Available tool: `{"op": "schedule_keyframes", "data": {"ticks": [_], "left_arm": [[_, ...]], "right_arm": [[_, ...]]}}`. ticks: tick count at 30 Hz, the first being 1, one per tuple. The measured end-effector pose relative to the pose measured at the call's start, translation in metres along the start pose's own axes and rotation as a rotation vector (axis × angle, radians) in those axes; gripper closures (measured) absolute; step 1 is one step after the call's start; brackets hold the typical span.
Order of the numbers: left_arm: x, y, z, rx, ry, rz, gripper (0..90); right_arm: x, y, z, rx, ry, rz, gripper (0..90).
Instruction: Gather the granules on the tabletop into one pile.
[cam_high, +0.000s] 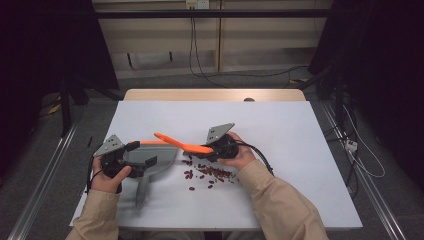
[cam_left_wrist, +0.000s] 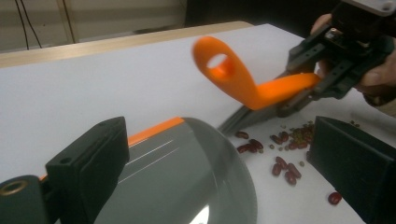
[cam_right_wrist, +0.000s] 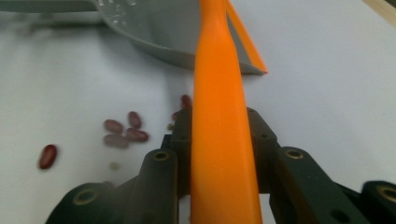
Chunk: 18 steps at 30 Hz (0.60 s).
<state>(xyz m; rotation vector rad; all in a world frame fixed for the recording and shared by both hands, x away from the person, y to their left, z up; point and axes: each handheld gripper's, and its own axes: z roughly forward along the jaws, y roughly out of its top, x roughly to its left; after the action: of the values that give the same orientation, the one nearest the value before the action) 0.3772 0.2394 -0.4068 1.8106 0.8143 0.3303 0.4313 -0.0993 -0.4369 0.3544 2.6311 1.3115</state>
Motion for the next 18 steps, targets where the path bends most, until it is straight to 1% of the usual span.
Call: {"op": "schedule_keyframes", "data": {"ticks": [1, 3, 4, 7, 11, 12, 15, 16, 17, 18], "left_arm": [[0.001, 0.000, 0.000, 0.001, 0.000, 0.001, 5.2], [0.001, 0.000, 0.000, -0.003, 0.002, -0.003, 5.2], [0.001, 0.000, -0.001, -0.002, 0.003, -0.002, 5.3], [0.000, 0.000, -0.001, 0.000, 0.001, 0.002, 5.2], [0.000, 0.000, 0.000, 0.003, 0.003, 0.003, 5.3], [0.000, 0.000, 0.000, 0.001, 0.001, 0.001, 5.3], [0.000, 0.000, 0.000, 0.000, 0.002, 0.001, 5.3], [0.000, 0.000, 0.000, 0.000, 0.002, 0.001, 5.2], [0.000, 0.000, 0.000, 0.000, 0.002, 0.001, 5.2], [0.000, 0.000, 0.000, 0.000, 0.003, 0.002, 5.3]], "right_arm": [[0.003, 0.000, -0.001, -0.002, 0.017, -0.002, 70.8], [0.008, -0.001, -0.003, 0.001, 0.026, -0.015, 70.8], [0.011, -0.002, -0.005, -0.002, 0.039, -0.020, 70.7], [0.018, -0.005, -0.008, -0.016, 0.061, -0.019, 70.7], [0.024, -0.007, -0.013, -0.014, 0.065, -0.026, 70.7], [0.025, -0.008, -0.014, -0.018, 0.079, -0.024, 70.8], [0.030, -0.010, -0.016, -0.020, 0.082, -0.035, 70.7], [0.031, -0.010, -0.017, -0.017, 0.071, -0.030, 70.8], [0.030, -0.010, -0.018, -0.020, 0.085, -0.026, 70.8], [0.031, -0.010, -0.018, -0.019, 0.082, -0.024, 70.8]]}}
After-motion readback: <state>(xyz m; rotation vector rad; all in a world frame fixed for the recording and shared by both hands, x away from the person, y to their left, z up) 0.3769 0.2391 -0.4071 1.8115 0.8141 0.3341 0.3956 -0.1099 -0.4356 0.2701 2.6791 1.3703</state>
